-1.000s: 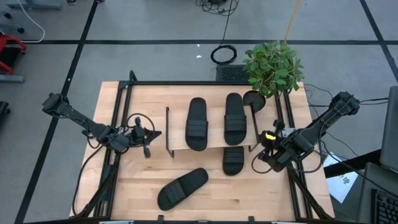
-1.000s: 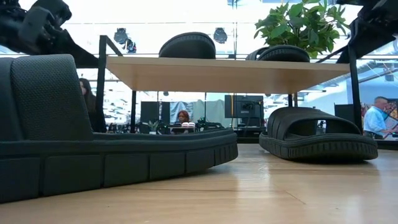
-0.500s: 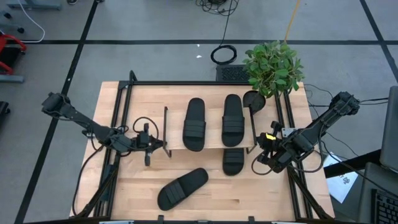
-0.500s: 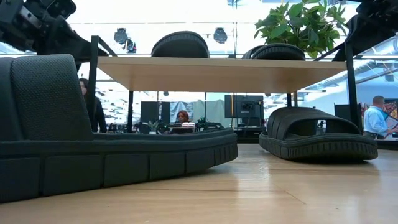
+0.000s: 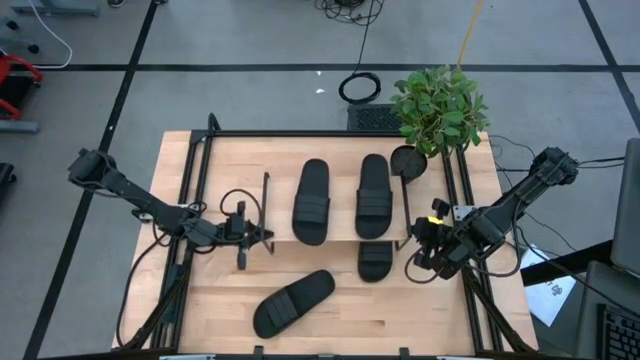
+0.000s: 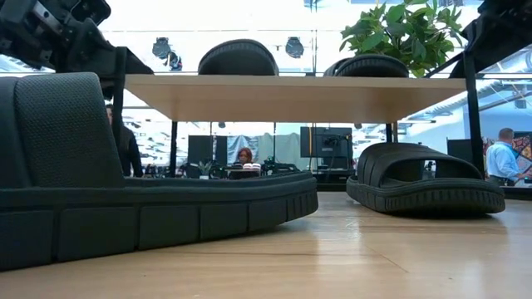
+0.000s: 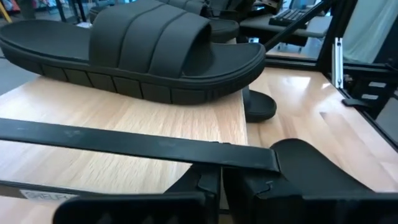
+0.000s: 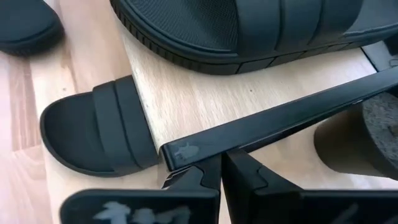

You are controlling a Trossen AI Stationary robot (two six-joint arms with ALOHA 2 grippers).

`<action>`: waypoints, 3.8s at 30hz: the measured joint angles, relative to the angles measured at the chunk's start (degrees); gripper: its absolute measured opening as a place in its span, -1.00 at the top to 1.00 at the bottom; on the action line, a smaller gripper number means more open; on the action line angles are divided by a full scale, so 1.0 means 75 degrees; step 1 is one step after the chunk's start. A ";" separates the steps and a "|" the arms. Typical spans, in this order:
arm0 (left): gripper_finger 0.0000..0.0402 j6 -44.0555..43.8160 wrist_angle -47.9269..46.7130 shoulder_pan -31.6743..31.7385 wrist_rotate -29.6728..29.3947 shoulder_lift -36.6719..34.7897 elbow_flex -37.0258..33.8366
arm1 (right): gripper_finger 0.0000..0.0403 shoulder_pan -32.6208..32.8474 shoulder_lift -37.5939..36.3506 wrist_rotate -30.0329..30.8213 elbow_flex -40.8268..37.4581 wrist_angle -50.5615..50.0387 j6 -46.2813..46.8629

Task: Pick and place slides into the shelf
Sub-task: Adjust the shelf

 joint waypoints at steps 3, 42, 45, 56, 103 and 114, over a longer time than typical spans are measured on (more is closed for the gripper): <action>0.90 -0.0048 -0.0298 -0.0083 0.0023 0.0006 0.0157 | 1.00 0.0000 0.0003 -0.0018 0.0000 0.0064 -0.0021; 0.89 0.0606 -0.0938 -0.0345 -0.1804 0.0076 0.0299 | 1.00 0.0201 0.0000 -0.0709 0.0003 0.0730 0.0060; 0.89 0.0587 -0.0951 -0.0349 -0.1883 0.0076 0.0297 | 1.00 0.0204 0.0000 -0.0724 0.0003 0.0724 0.0092; 0.90 0.0383 -0.1329 -0.0755 -0.2401 0.0075 0.0342 | 1.00 0.0482 0.0000 -0.0587 0.0009 -0.0022 0.0818; 0.90 -0.1742 -0.4884 -0.1059 -0.3775 0.0093 0.1427 | 1.00 0.0501 0.0000 -0.0703 0.0009 -0.1520 0.2700; 0.97 -0.1805 -0.5471 -0.1059 -0.5049 -0.0002 0.1430 | 1.00 0.0565 0.0000 -0.0612 0.0006 -0.2010 0.3175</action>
